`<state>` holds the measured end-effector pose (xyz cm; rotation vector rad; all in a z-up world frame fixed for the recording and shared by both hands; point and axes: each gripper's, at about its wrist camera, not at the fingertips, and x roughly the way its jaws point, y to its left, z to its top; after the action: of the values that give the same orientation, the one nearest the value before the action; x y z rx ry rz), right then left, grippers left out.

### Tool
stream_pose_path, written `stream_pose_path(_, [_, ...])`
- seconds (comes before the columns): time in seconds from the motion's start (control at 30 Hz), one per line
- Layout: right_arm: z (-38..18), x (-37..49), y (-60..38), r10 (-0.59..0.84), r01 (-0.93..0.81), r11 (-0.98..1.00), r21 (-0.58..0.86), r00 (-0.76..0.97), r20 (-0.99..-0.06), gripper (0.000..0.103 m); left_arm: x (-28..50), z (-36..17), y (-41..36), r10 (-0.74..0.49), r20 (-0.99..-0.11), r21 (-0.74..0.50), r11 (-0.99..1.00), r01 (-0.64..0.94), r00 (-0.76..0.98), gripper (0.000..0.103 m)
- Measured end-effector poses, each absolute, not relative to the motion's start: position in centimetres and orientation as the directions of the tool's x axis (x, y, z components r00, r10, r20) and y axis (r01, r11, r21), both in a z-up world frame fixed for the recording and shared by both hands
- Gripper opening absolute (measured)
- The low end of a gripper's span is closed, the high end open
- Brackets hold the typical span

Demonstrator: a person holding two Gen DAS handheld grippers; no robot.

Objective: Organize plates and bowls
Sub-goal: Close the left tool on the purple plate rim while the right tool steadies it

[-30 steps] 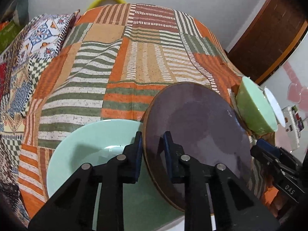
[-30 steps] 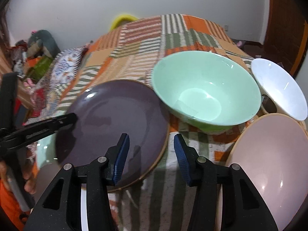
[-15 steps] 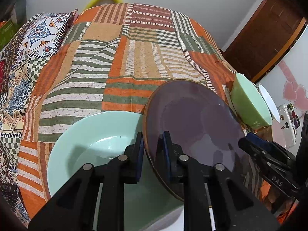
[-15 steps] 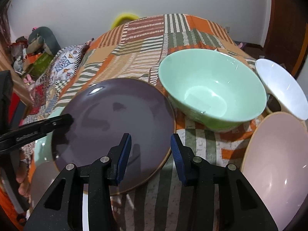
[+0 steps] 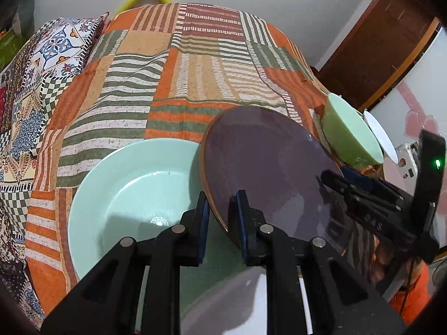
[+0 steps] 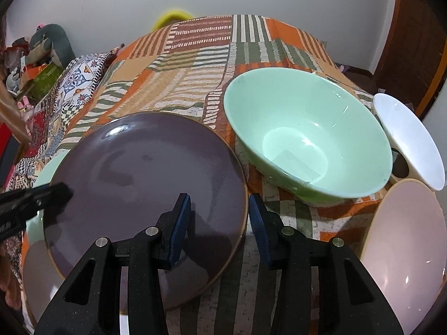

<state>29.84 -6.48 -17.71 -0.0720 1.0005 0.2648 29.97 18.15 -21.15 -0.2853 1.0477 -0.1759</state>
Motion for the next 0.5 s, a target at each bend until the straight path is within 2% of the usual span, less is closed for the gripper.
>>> stream_pose_path(0.03, [-17.7, 29.9, -6.4, 0.193, -0.257, 0.964, 0.067, 0.505, -0.841, 0.043, 29.9, -21.1, 18.2, -0.281, -0.826, -0.318, 0.948, 0.008, 0.488, 0.018])
stream_pose_path(0.2, [-18.0, 29.9, -6.2, 0.195, -0.269, 0.961, 0.067, 0.483, -0.854, 0.044, 29.7, -21.1, 18.1, -0.279, -0.825, -0.319, 0.948, 0.002, 0.491, 0.018])
stream_pose_path(0.5, [-17.8, 28.7, -6.6, 0.29, -0.314, 0.936, 0.16, 0.43, -0.855, 0.037, 27.8, -20.2, 19.1, -0.24, -0.813, -0.29, 0.957, -0.013, 0.531, 0.018])
